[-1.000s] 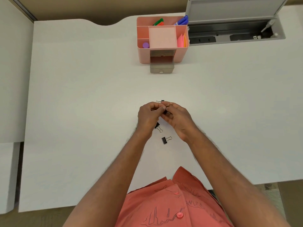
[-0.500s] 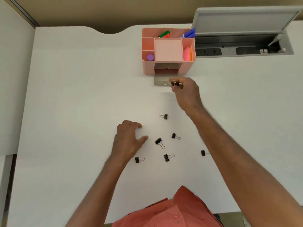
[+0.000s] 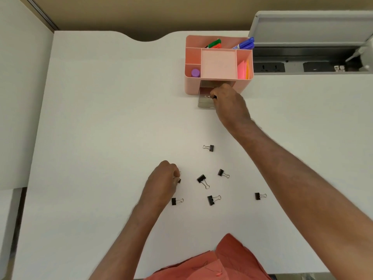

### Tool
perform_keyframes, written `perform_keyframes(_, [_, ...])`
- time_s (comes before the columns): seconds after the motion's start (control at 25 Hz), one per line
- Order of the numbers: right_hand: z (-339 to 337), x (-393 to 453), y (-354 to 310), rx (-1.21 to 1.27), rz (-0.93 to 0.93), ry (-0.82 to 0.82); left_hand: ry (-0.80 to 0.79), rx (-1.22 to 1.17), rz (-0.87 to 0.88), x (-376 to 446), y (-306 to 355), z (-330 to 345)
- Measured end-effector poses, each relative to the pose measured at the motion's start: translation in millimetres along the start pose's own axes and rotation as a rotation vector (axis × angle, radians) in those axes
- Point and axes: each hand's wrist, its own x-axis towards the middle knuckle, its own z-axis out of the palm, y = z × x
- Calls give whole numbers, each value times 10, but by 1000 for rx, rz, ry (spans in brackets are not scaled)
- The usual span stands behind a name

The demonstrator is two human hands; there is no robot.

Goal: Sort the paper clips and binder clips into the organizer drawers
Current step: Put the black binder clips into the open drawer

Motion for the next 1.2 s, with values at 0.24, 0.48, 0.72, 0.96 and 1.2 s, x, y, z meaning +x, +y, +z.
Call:
perform_keyframes(0.24, [-146,-108,-14,148,5,40,22,-19,52,-26,96,57])
perform_keyframes(0.48, [-94,-1050,-51,383,103,55,-22,80,84,-18,133,141])
perform_keyframes(0.72, [266,-1644,-34,111,18,-114,-32,90,72,8,222,109])
perform_keyframes(0.96, [127,-1499,32,411,262,-202,-159,-685,-200,-39,471,74])
perform_keyframes(1.2, [-35,-1618,238,1011,712,-225,-156,-1135,-356,-16,604,201])
